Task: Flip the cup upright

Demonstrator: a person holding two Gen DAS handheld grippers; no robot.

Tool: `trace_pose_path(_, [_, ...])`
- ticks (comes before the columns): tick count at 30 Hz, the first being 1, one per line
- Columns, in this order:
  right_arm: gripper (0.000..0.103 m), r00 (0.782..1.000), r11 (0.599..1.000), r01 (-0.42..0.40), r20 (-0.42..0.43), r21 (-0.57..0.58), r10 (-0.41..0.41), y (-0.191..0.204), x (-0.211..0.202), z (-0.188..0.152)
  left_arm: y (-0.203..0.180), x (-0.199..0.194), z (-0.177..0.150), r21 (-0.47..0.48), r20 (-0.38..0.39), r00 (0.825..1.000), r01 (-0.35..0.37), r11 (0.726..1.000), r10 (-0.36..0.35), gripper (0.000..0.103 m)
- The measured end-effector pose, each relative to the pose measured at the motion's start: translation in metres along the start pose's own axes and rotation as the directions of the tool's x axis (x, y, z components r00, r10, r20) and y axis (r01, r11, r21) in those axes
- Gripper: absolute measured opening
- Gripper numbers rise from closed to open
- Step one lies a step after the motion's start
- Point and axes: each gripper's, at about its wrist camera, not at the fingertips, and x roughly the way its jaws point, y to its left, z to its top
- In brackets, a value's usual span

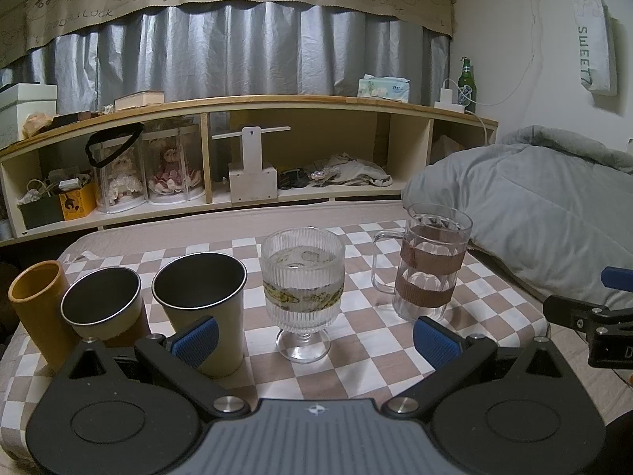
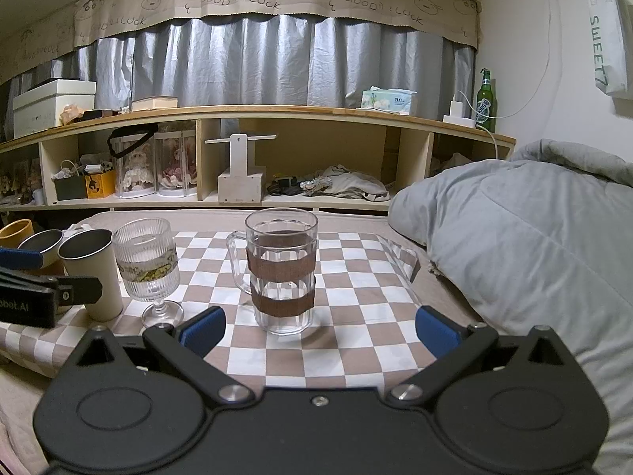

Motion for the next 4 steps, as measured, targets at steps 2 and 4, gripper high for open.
trace_pose_path(2, [0.103, 1.0, 1.0, 0.001, 0.001, 0.001, -0.001, -0.0001, 0.0, 0.0, -0.0004, -0.0005, 0.0, 0.0, -0.001, 1.0, 0.001, 1.0, -0.001, 0.103])
trace_pose_path(4, [0.103, 1.0, 1.0, 0.001, 0.001, 0.001, -0.001, 0.0002, 0.0, 0.0, -0.0008, -0.0004, 0.0001, -0.001, 0.001, 1.0, -0.001, 1.0, 0.001, 0.103])
